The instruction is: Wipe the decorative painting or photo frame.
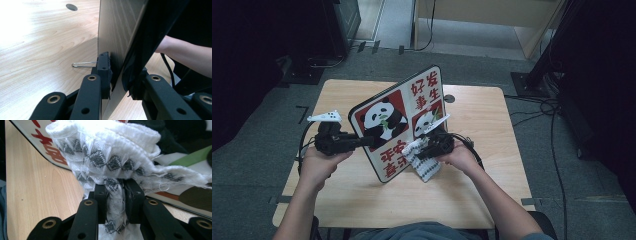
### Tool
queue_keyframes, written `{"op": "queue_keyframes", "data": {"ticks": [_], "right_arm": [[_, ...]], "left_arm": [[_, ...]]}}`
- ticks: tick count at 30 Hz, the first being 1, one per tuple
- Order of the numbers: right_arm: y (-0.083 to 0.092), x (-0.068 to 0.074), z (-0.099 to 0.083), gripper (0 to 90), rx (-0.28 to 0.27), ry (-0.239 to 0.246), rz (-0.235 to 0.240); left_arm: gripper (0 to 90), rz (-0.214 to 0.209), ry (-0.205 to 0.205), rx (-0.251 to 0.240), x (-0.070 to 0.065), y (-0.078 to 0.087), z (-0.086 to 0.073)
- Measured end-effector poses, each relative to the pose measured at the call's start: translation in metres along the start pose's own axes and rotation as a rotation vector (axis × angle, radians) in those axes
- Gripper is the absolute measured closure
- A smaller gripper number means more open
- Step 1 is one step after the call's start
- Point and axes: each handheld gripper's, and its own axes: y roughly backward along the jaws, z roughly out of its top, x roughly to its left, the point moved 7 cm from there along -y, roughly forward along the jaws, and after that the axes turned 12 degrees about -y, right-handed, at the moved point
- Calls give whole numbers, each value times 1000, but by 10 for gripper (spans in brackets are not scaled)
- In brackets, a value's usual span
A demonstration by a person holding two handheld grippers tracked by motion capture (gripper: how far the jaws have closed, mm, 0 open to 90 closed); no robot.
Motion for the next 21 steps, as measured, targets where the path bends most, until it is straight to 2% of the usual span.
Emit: {"op": "queue_keyframes", "data": {"ticks": [6,12,21], "right_arm": [[7,3,4,756,-23,-8,7],[16,8,11,758,-50,6,9],[39,21,25,757,-105,26,30]], "left_arm": [[752,-8,6,-1,0,0,0],[748,-12,8,-1,1,0,0],[747,-10,8,1,1,0,0]]}}
